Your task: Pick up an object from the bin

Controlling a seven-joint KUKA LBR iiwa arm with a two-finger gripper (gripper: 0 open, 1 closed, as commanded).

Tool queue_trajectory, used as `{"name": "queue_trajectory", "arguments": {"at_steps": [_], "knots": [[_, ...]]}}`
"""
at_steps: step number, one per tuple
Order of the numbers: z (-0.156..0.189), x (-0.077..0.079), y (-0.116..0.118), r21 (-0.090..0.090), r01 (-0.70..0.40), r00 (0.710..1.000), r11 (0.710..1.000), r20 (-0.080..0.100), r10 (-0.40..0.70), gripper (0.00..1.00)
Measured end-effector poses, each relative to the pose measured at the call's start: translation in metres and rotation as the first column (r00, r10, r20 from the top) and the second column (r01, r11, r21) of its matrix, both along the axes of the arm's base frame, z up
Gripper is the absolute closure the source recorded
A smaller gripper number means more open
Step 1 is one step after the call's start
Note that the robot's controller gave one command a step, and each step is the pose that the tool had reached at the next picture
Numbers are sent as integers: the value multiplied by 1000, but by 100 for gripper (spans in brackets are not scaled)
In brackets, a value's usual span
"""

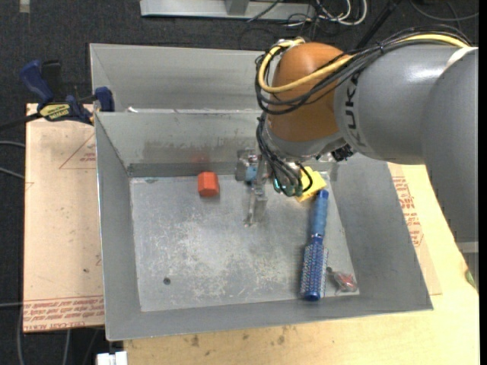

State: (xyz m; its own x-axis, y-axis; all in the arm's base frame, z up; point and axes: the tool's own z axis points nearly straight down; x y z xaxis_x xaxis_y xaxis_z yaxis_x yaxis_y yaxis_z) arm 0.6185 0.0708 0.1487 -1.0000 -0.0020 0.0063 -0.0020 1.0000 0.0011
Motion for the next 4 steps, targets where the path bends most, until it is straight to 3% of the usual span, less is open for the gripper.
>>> {"name": "queue_trajectory", "arguments": {"at_steps": [1, 2, 3, 4], "knots": [[-22, 20, 62, 3, 124, 992, 992, 8, -124, 0], [130, 5, 96, 5, 199, 980, 980, 17, -199, 0], [35, 20, 32, -5, 238, 971, 971, 1, -238, 0], [-84, 16, 92, -1, 148, 989, 989, 1, -148, 0]]}}
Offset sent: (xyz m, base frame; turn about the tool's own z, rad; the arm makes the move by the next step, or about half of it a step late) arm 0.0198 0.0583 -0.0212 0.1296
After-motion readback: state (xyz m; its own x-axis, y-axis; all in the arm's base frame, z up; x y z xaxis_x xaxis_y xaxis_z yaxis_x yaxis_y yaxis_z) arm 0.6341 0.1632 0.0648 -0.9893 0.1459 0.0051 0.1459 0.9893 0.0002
